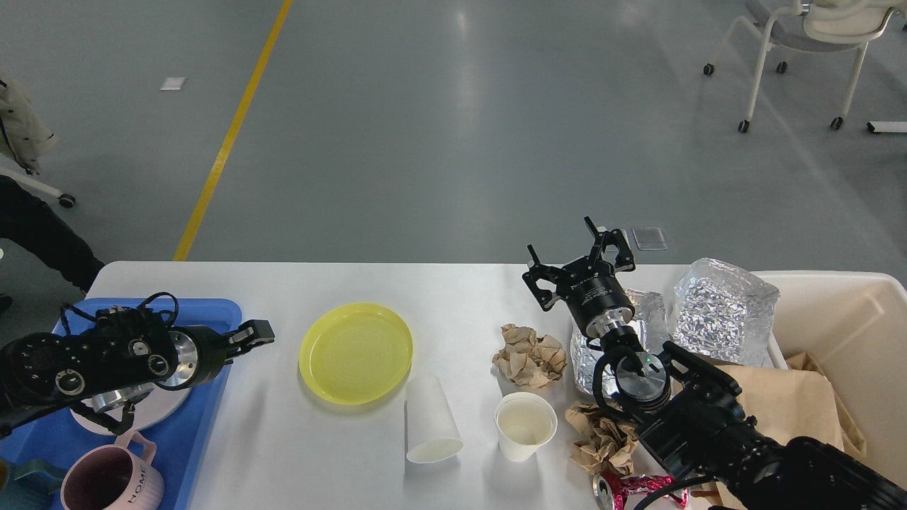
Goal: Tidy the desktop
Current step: 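Reach the left gripper to the yellow plate rim and grasp it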
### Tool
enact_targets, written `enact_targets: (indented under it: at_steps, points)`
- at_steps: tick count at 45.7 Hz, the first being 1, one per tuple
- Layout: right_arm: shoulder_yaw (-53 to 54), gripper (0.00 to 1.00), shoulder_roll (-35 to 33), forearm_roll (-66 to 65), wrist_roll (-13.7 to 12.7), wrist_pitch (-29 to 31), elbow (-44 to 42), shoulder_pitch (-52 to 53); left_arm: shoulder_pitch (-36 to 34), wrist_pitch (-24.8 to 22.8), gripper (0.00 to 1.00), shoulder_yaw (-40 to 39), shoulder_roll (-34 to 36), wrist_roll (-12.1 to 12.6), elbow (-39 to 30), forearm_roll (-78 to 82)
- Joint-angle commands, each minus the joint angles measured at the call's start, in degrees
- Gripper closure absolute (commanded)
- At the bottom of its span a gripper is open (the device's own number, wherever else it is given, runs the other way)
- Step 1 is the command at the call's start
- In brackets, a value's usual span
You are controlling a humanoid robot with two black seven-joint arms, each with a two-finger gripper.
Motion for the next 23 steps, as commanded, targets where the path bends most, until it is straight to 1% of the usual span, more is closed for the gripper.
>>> enact_targets:
  at_steps: [1,9,14,17,23]
  points:
    - [-0.02,0.0,0.0,-0.02,0.0,0.0,0.0,0.0,0.38,2.22,0.27,-0.01,-2.61,1.15,0.7,0.08]
    - [-0.02,0.0,0.0,-0.02,0.0,0.0,0.0,0.0,1.61,3.8,0.31,0.08,-5.33,2.29,1.93,0.25]
    - [-0.02,0.0,0.0,-0.02,0.0,0.0,0.0,0.0,2.49,4.16,0.37,0.17,-7.53,2.47,3.25,0.61]
    - [-0.02,0.0,0.0,-0.02,0.0,0.0,0.0,0.0,2.93,4.68,0.43,0.17,-9.29,2.47,4.31,0.96]
    - [-0.02,0.0,0.0,-0.02,0.0,0.0,0.0,0.0,3.72,5.21,0.44,0.43,-10.96,2.56,5.71,1.05]
